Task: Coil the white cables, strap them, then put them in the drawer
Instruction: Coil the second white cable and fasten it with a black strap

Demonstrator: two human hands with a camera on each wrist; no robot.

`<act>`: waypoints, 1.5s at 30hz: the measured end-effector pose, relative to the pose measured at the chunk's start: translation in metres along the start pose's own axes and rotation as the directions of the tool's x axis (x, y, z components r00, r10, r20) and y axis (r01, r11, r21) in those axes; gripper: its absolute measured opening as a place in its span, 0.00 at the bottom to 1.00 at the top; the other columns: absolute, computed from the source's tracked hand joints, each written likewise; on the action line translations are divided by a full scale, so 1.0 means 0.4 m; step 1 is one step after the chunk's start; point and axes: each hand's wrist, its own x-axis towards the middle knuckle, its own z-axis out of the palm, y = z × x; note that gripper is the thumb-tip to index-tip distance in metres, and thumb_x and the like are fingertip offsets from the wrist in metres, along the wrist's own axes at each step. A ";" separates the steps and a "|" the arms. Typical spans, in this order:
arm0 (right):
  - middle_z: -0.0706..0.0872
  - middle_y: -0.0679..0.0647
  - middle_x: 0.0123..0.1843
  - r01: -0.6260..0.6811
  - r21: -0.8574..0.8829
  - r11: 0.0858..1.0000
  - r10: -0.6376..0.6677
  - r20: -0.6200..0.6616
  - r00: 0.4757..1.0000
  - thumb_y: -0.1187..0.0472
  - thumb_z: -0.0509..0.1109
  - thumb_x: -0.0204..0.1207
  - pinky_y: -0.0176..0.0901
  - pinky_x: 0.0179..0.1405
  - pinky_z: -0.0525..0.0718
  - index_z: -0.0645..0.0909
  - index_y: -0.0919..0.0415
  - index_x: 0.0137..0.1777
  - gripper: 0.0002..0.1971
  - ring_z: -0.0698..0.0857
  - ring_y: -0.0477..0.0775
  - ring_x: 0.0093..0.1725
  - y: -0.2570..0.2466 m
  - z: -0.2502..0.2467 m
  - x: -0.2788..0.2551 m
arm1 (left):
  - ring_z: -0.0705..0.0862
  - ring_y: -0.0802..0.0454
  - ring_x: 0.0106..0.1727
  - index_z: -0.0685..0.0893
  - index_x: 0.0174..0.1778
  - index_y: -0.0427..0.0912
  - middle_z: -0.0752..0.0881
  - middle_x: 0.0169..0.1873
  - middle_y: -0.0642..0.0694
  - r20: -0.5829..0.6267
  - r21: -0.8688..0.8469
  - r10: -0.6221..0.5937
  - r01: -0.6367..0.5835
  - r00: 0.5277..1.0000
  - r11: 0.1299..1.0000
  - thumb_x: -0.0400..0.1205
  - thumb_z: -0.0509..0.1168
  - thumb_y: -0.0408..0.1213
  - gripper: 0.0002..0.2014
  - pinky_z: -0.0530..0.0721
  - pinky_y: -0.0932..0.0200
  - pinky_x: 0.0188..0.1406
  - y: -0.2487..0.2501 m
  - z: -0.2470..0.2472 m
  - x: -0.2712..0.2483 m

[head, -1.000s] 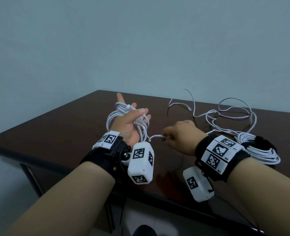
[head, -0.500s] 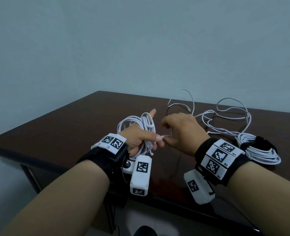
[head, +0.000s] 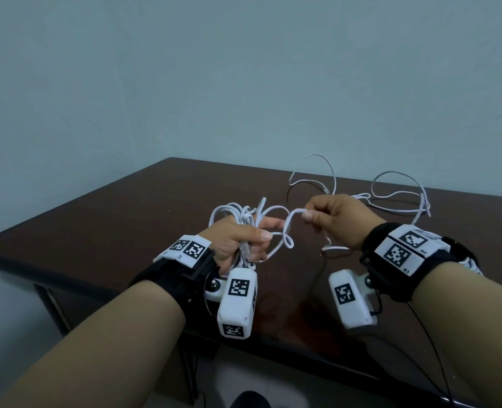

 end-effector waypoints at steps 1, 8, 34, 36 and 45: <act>0.79 0.45 0.26 0.006 -0.001 1.000 -0.006 -0.059 0.998 0.56 0.68 0.78 0.29 0.30 0.72 0.76 0.49 0.29 0.14 0.74 0.38 0.24 -0.005 0.003 0.004 | 0.67 0.59 0.16 0.84 0.56 0.32 0.70 0.16 0.50 0.020 0.002 -0.011 0.011 1.000 1.000 0.69 0.64 0.29 0.18 0.65 0.61 0.32 0.001 0.007 -0.002; 0.75 0.44 0.27 0.018 0.087 0.996 0.018 -0.402 0.915 0.56 0.69 0.76 0.34 0.33 0.70 0.79 0.53 0.37 0.07 0.73 0.43 0.30 -0.013 0.036 0.024 | 0.69 0.58 0.14 0.82 0.36 0.35 0.69 0.14 0.52 -0.015 0.039 -0.127 0.127 0.992 0.991 0.74 0.64 0.33 0.05 0.73 0.57 0.36 0.024 0.013 -0.006; 0.76 0.44 0.37 0.114 -0.342 0.933 -0.012 0.288 0.958 0.52 0.74 0.71 0.37 0.42 0.71 0.78 0.53 0.56 0.16 0.76 0.48 0.42 -0.059 0.086 -0.031 | 0.89 0.54 0.35 0.79 0.60 0.58 0.79 0.69 0.41 -0.290 -0.243 0.411 -0.482 0.864 0.842 0.76 0.59 0.14 0.31 0.87 0.59 0.40 0.050 0.031 -0.006; 0.77 0.43 0.37 0.144 -0.344 0.928 -0.042 0.289 0.956 0.52 0.76 0.68 0.37 0.41 0.74 0.78 0.53 0.56 0.17 0.77 0.46 0.40 -0.068 0.074 -0.038 | 0.89 0.50 0.37 0.72 0.62 0.61 0.73 0.73 0.39 -0.383 -0.163 0.396 -0.484 0.834 0.860 0.79 0.56 0.13 0.33 0.85 0.52 0.53 0.037 0.024 0.005; 0.79 0.45 0.40 0.306 -0.298 0.904 -0.262 0.178 0.948 0.63 0.71 0.73 0.37 0.44 0.74 0.86 0.55 0.47 0.05 0.78 0.46 0.41 -0.083 0.036 -0.025 | 0.86 0.44 0.58 0.76 0.66 0.53 0.87 0.54 0.39 -0.337 0.142 0.193 -0.153 0.922 0.978 0.77 0.65 0.19 0.27 0.83 0.52 0.60 -0.008 0.012 0.012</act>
